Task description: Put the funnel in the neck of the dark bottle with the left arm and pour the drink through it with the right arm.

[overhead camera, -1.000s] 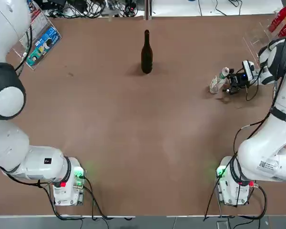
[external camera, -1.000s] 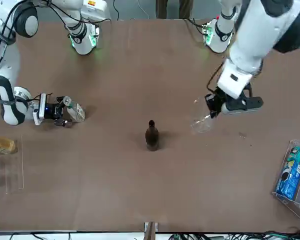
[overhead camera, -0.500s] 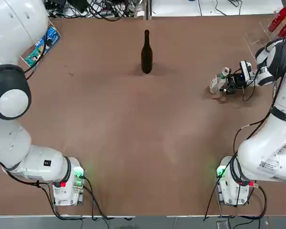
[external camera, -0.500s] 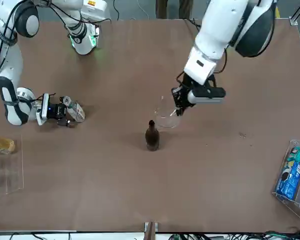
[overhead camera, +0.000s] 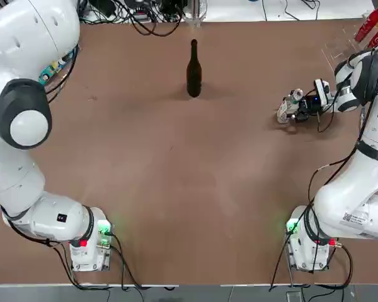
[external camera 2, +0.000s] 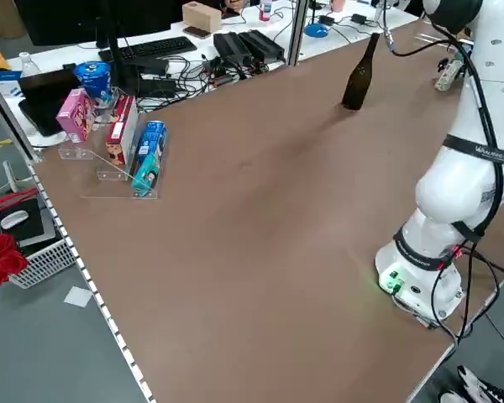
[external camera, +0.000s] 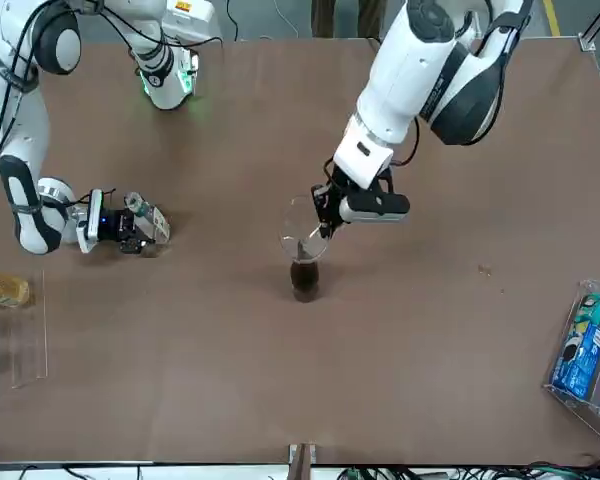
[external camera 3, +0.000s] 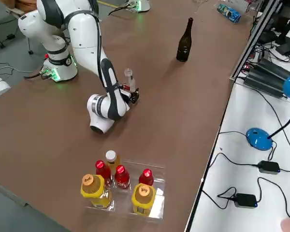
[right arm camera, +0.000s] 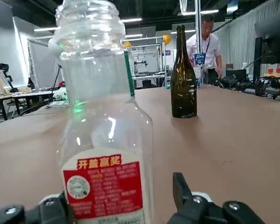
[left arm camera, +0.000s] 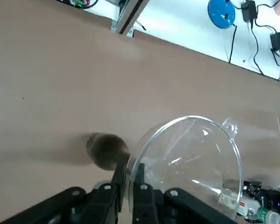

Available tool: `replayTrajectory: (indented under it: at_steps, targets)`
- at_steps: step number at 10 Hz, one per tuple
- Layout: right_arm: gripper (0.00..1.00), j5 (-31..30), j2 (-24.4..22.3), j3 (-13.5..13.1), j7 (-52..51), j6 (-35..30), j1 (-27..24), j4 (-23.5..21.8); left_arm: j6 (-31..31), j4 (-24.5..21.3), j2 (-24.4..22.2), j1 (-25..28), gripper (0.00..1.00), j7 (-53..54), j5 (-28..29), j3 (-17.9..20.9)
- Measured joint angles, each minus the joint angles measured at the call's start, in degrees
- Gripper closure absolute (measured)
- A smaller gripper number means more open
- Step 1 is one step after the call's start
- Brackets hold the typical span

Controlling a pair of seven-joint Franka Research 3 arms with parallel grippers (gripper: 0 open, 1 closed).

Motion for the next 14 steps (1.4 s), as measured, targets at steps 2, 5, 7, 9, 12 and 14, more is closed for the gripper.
replayTrajectory:
  at_steps: [2,5,7,9,12,14]
  targets:
    - [0.33,0.08,0.0,0.03,0.0,0.03,0.08,0.0,-0.31,-0.2,0.26,-0.55,0.89,-0.24,0.0,-0.02]
    - [0.45,0.28,0.0,0.06,0.0,0.07,0.24,0.0,-0.55,-1.91,0.48,-0.71,0.89,-0.24,0.0,-0.01]
    - [0.53,0.3,0.0,0.06,0.08,0.12,0.25,0.0,-0.55,-2.55,0.52,-0.55,0.89,-0.24,0.0,0.05]
    - [0.56,0.31,0.0,0.05,0.51,0.12,0.25,0.0,-0.55,-2.56,0.53,-0.42,0.89,-0.23,0.0,0.06]
    - [0.61,0.31,-0.05,-0.01,3.4,-0.02,0.29,0.01,-0.46,-2.57,0.53,-0.44,0.89,-0.17,0.01,0.04]
    - [0.61,0.31,-0.99,-0.16,5.36,-0.32,0.71,0.09,-0.04,-2.55,0.74,-0.42,0.89,-0.07,0.69,0.07]
